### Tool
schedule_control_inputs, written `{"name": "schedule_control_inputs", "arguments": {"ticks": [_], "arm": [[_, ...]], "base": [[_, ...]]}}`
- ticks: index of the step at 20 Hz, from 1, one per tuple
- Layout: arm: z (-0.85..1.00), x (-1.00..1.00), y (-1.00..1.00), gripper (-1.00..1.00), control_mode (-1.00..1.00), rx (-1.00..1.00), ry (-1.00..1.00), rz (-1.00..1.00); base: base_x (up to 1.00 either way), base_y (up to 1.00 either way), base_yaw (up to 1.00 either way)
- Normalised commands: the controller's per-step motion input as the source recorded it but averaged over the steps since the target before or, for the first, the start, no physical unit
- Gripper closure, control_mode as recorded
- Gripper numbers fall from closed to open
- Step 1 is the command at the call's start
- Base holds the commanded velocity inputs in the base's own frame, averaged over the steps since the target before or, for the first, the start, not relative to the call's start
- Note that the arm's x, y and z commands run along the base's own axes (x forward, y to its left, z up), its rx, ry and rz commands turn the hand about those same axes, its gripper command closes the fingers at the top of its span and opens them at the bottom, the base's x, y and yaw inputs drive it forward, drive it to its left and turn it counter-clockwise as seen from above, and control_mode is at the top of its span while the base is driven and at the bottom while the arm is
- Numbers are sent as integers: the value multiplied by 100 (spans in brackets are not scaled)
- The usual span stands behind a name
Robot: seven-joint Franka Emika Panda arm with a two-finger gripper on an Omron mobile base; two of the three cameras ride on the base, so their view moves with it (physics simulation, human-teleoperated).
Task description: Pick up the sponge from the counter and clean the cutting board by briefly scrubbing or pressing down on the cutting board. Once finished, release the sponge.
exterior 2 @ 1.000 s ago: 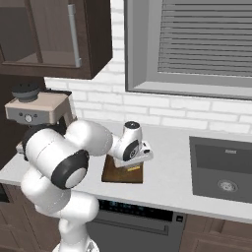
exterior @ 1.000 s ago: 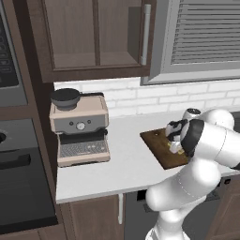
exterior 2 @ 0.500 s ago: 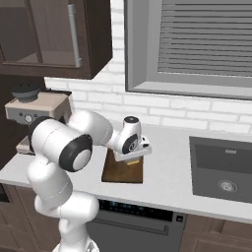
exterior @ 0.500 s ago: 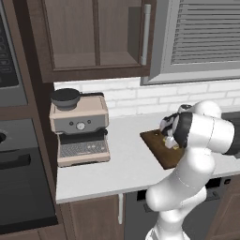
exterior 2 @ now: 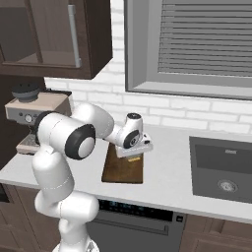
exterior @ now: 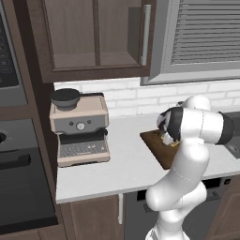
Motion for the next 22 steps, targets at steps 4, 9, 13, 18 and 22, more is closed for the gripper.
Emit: {"name": "schedule_control_inputs", "arguments": {"ticks": [4, 9, 13, 18, 22], "arm": [[-29, 26, 3, 100, -100, -1, 1, 0], [-1, 26, 5, 100, -100, 0, 0, 0], [0, 33, 9, 100, -100, 0, 0, 0], [-2, 32, 10, 100, -100, 0, 0, 0], [-7, 27, 12, 100, -100, 0, 0, 0]], "base": [[0, 0, 0], [0, 0, 0], [0, 0, 0], [0, 0, 0], [0, 0, 0]]}}
